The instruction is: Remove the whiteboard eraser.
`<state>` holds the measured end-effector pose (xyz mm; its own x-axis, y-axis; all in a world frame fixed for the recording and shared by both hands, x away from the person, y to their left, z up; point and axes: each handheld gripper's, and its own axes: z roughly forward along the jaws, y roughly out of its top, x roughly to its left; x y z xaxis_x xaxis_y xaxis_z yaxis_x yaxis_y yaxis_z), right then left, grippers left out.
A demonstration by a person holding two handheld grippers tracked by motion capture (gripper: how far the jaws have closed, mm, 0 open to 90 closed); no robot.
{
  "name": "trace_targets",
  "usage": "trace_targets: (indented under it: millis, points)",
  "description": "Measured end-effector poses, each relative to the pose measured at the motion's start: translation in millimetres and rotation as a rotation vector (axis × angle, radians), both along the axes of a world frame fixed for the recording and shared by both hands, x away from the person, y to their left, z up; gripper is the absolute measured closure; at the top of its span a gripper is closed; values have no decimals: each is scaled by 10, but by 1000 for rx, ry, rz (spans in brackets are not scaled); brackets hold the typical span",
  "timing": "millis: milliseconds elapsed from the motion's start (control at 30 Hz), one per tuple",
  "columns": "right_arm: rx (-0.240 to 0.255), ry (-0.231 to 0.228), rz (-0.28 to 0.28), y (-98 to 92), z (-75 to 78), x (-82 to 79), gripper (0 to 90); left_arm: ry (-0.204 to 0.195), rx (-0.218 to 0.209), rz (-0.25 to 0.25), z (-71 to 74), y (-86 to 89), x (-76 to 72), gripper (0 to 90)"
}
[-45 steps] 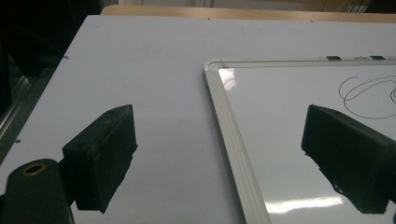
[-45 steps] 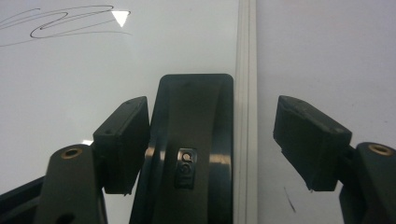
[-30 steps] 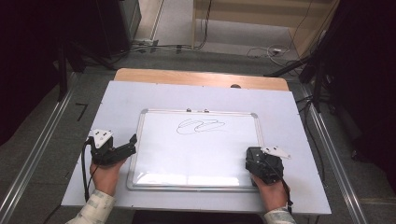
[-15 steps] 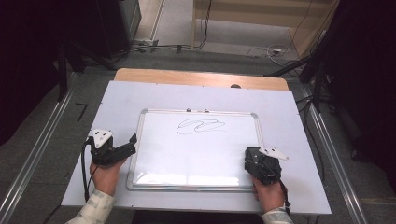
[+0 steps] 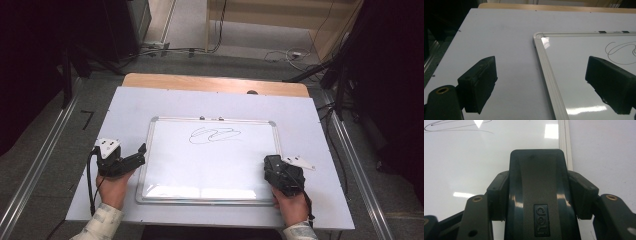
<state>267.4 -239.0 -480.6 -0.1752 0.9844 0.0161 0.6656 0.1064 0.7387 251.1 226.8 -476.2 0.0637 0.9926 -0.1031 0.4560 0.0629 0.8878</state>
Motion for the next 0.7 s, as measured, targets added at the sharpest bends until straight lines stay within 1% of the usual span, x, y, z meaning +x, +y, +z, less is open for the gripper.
trace_targets:
  millis: [100, 267, 333, 500, 533, 700]
  points:
    - [-5, 4, 22, 24, 18, 37, 385, -2, 1, 1, 3, -2, -2, 109]
    - [18, -6, 48, 56, 73, 111, 385, 1, 0, 3, -1, 0, 1, 109]
    - [25, 0, 56, 71, 84, 141, 385, 2, 0, 4, -1, 1, 2, 109]
    - [16, -1, 66, 106, 108, 189, 385, 1, 0, 5, -3, 7, 5, 109]
    - [23, -1, 73, 105, 113, 196, 385, 1, 0, 5, -3, 7, 5, 109]
    - [20, 4, 82, 106, 120, 216, 385, 2, -1, 5, -2, 3, 5, 109]
